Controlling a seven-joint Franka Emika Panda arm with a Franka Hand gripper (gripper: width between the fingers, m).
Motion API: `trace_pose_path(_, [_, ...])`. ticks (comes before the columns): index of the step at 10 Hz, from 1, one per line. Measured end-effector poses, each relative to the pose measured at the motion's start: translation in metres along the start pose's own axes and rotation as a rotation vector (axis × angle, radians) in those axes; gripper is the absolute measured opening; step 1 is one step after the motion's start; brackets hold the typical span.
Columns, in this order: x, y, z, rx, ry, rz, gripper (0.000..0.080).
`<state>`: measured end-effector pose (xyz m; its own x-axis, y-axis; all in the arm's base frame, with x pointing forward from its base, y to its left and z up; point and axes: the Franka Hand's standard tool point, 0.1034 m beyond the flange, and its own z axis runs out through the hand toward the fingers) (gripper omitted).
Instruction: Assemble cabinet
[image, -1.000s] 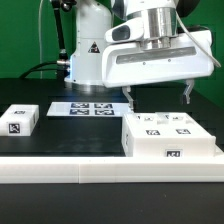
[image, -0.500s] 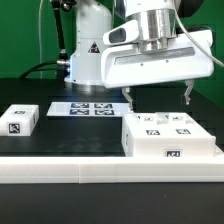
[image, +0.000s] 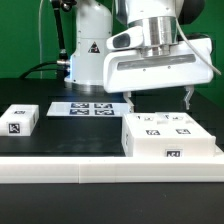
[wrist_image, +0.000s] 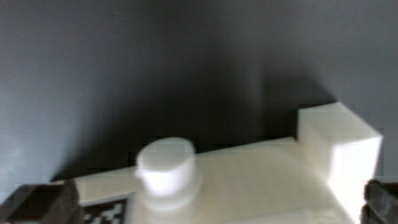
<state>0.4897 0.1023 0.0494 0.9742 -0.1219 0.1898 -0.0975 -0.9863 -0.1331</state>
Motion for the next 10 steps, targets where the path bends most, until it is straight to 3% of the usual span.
trace_pose_path(6, [-0.003, 0.001, 0.003, -0.009, 0.0, -0.005, 0.0797])
trace_pose_path(7, [-0.009, -0.005, 0.009, -0.019, -0.004, -0.03, 0.0797])
trace_pose_path(10, [-0.007, 0.009, 0.017, -0.047, 0.014, -0.043, 0.0797])
